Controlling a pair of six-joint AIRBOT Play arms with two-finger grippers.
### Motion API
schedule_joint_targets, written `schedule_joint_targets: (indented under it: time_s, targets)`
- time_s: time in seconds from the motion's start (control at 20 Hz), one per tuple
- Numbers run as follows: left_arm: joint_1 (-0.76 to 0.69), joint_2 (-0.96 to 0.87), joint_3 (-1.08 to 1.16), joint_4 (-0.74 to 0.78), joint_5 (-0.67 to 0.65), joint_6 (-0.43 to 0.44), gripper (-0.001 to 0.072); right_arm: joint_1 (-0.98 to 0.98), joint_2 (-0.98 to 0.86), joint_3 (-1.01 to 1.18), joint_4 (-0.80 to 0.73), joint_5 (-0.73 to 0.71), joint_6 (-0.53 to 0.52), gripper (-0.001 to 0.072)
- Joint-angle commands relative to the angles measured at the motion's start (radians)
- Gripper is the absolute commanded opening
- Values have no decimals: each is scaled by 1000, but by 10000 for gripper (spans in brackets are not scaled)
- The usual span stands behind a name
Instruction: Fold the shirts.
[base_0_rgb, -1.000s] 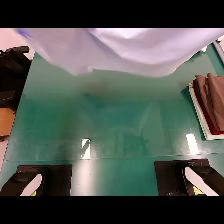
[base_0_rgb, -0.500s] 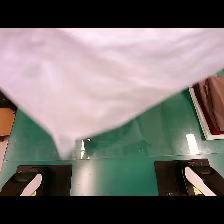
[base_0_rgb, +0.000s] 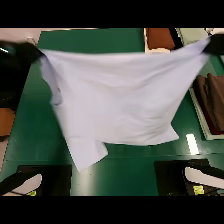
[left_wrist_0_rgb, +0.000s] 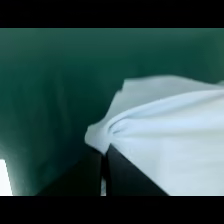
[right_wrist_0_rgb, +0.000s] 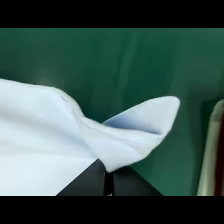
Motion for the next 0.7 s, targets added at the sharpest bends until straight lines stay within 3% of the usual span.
schedule_joint_targets:
  time_s: [0.0, 0.15, 0.2, 0.25, 0.3, 0.45, 0.65]
  targets:
    - [1, -184, -106, -2, 106, 41, 26, 17, -179, -130, 2, -106, 1, 18]
    - [2, -244, -104, 5, 210, 40, 28, 16, -266, -140, 64, -212, 29, 34]
    - [2, -242, -100, 20, 219, 40, 136, 10, -285, -121, 101, -213, 27, 182]
    - [2, -242, -82, 48, 199, 31, 454, -2, -298, -94, 122, -206, 27, 396]
    - [8, -242, -53, 93, 144, 10, 611, -10, -304, -67, 135, -197, 26, 413]
    - [75, -230, -15, 148, -72, -59, 608, -48, -271, -49, 203, -126, -21, 411]
    - [152, -119, -267, 140, -116, -72, 609, -84, -92, -305, 276, -118, -101, 411]
